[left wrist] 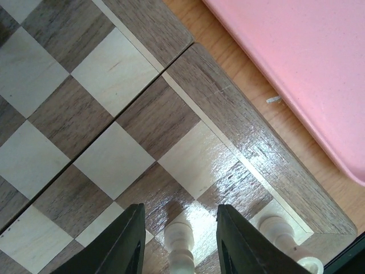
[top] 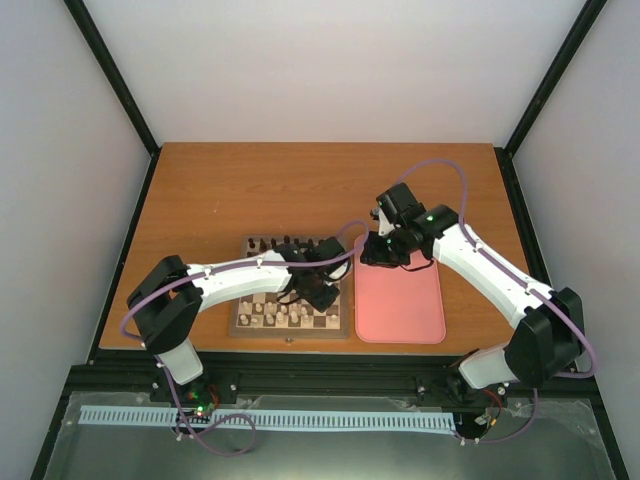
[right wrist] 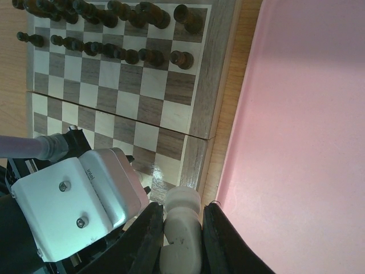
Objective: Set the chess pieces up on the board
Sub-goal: Place the chess piece on the chessboard.
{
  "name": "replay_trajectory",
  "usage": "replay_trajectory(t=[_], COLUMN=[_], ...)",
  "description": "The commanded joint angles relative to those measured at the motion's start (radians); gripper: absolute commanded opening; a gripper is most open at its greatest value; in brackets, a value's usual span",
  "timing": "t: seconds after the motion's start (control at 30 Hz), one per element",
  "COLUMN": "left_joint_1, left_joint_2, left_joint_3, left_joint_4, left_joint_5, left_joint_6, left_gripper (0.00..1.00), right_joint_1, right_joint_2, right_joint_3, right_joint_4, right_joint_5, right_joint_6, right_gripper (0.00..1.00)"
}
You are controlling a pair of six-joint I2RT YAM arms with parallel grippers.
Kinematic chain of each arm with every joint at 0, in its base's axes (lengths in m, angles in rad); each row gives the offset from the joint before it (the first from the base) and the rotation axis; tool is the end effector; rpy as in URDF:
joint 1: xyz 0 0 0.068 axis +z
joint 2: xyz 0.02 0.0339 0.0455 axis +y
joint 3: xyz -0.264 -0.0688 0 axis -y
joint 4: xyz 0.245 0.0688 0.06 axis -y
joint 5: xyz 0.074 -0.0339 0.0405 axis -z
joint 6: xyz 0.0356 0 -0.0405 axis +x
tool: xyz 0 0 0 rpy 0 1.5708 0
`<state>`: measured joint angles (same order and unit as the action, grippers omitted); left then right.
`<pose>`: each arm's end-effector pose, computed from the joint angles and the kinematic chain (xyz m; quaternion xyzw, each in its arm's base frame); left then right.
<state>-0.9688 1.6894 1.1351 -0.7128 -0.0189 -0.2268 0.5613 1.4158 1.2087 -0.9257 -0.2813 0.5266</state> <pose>0.1840 -0.2666 0.1931 0.3570 0.9217 -0.0774 0.1303 0.2294 0.1559 0.2847 -0.0472 0.9658 0.2284 0.1132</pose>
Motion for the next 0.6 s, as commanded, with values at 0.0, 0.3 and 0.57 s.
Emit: replay_trajectory(t=[0.0, 0.3, 0.57], left_joint_1=[-0.01, 0.027, 0.145], left_joint_2=[-0.025, -0.14, -0.326], left_joint_3=[0.026, 0.025, -0.002], left_joint_4=[-0.016, -0.047, -0.133], left_joint_5=[0.012, 0.006, 0.014], left_joint_6=[0.008, -0.016, -0.042], left_gripper=[0.39, 0.44, 0.5], right_joint_1=[-0.011, -0.011, 0.064], right_joint_2=[0.007, 0.032, 0.031], right_joint_3=[0.008, 0.021, 0.105], right_joint_4=[0.0, -0.041, -0.163], right_joint_5=[-0.008, -0.002, 0.063], right_joint_6=[-0.016, -0.033, -0.029], right_gripper=[0.19, 0.18, 0.17])
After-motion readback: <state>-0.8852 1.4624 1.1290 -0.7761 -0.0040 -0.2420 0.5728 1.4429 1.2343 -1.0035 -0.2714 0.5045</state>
